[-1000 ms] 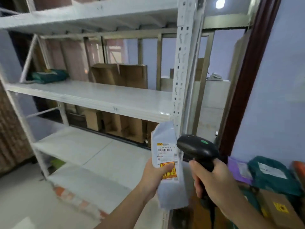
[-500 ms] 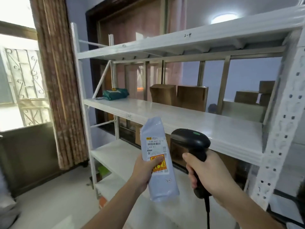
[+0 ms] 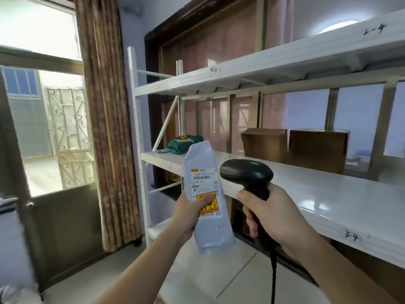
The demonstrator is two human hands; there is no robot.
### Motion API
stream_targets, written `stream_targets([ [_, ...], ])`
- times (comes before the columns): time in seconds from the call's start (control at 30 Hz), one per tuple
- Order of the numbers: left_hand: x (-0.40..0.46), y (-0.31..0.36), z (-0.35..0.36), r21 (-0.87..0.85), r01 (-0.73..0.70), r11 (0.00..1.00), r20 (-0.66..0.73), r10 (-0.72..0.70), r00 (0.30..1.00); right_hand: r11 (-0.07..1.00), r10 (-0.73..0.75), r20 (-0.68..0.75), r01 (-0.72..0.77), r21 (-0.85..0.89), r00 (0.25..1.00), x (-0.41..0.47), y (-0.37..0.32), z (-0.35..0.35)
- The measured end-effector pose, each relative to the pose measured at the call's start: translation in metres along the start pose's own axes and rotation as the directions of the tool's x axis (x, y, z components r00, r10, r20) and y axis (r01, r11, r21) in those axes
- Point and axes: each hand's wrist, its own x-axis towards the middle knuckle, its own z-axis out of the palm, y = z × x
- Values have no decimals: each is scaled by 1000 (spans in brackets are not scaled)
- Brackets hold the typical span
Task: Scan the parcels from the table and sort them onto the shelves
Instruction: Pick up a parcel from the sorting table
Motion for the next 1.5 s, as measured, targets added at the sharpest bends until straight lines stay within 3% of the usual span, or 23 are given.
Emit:
stream_targets([
  [0.27,125,13,-61,-34,-50,998,-87,47,995,999,-31,35,29,37,999,138,9,67],
  [0.5,220,17,-116,-66,-64,996,-71,59,996,999,-34,52,34,13,998,228,20,122],
  [0.93,372,25,-215,-17,31,999,159,-28,987,997,60,-146,-65,-35,988,345,17,240],
  [1.17,435,16,-217,22,50,999,299,-54,953,987,127,-254,-147,-58,959,382,22,267],
  [1.3,483,11,-200,21,129,991,391,-127,912,978,137,-338,-182,-104,931,402,31,260],
  [1.5,558,12,-171,115,58,992,401,-99,911,975,167,-429,-213,-60,888,435,34,240],
])
